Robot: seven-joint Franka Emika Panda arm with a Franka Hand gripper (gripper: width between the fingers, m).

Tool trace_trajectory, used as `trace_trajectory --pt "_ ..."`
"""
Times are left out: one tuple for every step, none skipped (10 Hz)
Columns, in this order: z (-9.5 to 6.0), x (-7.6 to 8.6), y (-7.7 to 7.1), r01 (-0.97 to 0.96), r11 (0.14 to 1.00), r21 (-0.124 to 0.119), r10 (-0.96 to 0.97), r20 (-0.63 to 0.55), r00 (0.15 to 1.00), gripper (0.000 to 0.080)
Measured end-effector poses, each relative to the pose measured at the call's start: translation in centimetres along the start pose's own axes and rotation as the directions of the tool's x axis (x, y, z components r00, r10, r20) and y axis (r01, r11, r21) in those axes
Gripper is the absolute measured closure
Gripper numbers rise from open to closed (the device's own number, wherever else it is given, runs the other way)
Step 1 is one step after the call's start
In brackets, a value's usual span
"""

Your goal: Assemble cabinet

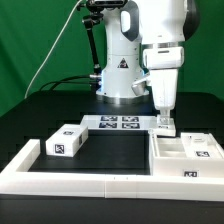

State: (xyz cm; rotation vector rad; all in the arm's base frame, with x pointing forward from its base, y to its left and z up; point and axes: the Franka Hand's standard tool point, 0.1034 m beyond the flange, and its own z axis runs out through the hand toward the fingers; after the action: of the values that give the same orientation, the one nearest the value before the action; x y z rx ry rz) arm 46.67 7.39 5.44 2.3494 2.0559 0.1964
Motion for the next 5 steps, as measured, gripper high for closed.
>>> trace_trajectory --pt "0.2 -0.16 0.04 -0.003 1.0 0.011 0.003 0.004 1.0 0.073" --pt "0.21 -0.21 0.04 -0.004 1.0 0.015 0.004 0.006 1.0 0.073" --pt "0.22 -0.22 -0.01 -0.004 1.0 0.015 0.004 0.006 1.0 0.073" --pt "0.23 -0.21 -0.01 -0.004 1.0 0.015 0.004 0.006 1.0 0.0729" --pt "0.23 -0.13 -0.04 -0.003 1.0 0.015 0.002 0.005 1.0 0.0729"
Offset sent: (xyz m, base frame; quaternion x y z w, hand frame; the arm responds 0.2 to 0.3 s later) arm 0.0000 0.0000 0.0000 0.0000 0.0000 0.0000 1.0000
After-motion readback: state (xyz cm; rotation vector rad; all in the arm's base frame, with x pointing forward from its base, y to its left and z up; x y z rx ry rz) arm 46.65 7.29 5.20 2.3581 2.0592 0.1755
